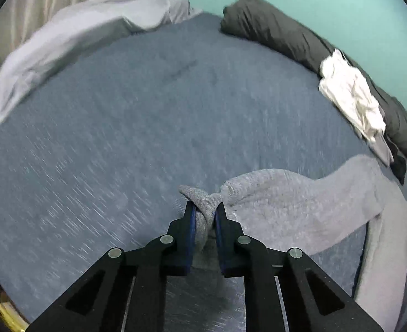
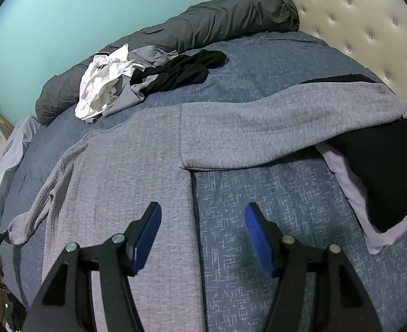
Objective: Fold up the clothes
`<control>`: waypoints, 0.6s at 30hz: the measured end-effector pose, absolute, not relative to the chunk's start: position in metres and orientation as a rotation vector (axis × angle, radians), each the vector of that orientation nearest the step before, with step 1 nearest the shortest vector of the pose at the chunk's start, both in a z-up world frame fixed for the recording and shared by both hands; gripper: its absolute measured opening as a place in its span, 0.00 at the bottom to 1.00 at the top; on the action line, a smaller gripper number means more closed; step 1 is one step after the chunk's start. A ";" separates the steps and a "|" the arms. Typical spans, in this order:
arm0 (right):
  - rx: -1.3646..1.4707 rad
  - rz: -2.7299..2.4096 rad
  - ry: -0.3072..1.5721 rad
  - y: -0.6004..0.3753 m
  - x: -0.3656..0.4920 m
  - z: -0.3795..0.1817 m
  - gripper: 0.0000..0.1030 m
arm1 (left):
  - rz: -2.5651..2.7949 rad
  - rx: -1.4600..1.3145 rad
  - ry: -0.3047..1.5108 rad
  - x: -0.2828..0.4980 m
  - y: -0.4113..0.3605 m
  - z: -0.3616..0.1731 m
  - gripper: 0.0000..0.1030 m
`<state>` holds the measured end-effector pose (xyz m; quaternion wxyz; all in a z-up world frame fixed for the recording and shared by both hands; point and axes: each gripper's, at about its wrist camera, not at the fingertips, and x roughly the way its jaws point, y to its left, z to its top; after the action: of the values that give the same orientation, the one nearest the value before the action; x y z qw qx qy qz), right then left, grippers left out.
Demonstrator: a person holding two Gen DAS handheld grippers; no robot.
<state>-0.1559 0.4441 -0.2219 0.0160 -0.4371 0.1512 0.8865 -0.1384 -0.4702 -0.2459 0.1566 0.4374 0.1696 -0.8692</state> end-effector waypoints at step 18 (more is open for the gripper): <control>-1.382 2.727 0.442 0.447 -0.143 -0.223 0.62 | -2.360 1.131 0.546 -0.170 -0.534 -0.209 0.32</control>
<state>-0.1432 0.4469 -0.2233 0.0266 -0.4473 0.1430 0.8825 -0.1703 -0.5336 -0.2089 0.2318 0.4117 0.1985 -0.8587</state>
